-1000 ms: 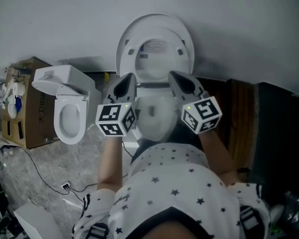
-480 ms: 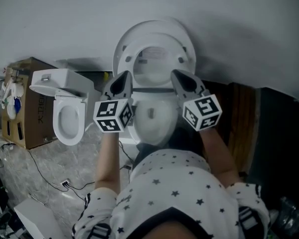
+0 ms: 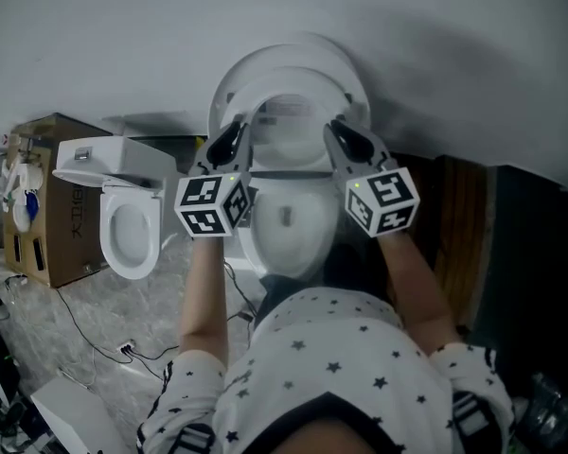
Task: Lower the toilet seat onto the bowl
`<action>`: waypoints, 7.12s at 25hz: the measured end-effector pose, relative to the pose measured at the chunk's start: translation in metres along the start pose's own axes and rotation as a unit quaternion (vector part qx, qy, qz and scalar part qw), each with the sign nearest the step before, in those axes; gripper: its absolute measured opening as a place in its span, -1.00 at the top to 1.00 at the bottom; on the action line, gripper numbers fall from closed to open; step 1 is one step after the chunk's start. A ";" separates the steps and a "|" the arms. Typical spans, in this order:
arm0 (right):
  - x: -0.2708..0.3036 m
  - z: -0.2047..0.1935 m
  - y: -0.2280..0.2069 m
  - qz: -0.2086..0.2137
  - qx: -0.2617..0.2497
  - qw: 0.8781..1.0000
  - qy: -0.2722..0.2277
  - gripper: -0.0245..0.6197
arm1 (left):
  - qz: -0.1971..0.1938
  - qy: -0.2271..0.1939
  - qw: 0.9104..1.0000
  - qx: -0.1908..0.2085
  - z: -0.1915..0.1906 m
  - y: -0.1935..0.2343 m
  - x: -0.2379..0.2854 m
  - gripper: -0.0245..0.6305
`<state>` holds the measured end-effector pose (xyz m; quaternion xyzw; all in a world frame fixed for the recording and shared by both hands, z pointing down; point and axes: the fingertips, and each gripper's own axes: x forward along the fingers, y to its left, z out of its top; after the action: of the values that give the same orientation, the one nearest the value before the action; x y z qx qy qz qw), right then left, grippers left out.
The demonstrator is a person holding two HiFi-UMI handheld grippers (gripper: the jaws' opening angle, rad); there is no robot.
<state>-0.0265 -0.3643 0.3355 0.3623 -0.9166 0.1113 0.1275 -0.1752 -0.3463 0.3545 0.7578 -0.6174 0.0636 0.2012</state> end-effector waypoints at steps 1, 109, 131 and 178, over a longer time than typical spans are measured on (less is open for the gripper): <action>0.002 0.000 -0.002 -0.001 -0.001 1.000 0.001 0.82 | -0.002 0.001 1.000 0.001 0.000 0.000 0.003 0.75; 0.002 -0.021 0.005 -0.077 -0.010 0.996 0.035 0.38 | -0.005 0.039 0.999 0.014 -0.027 -0.004 -0.003 0.15; -0.030 -0.037 0.031 -0.084 -0.014 0.995 0.046 0.38 | -0.015 0.041 0.999 0.025 -0.047 -0.017 -0.038 0.15; -0.107 -0.097 0.091 -0.111 0.002 0.990 0.081 0.38 | -0.044 0.075 0.994 0.073 -0.115 -0.047 -0.119 0.15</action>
<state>0.0014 -0.2026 0.3834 0.4521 -0.8570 0.1275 0.2120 -0.1397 -0.1866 0.4075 0.7903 -0.5600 0.1560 0.1938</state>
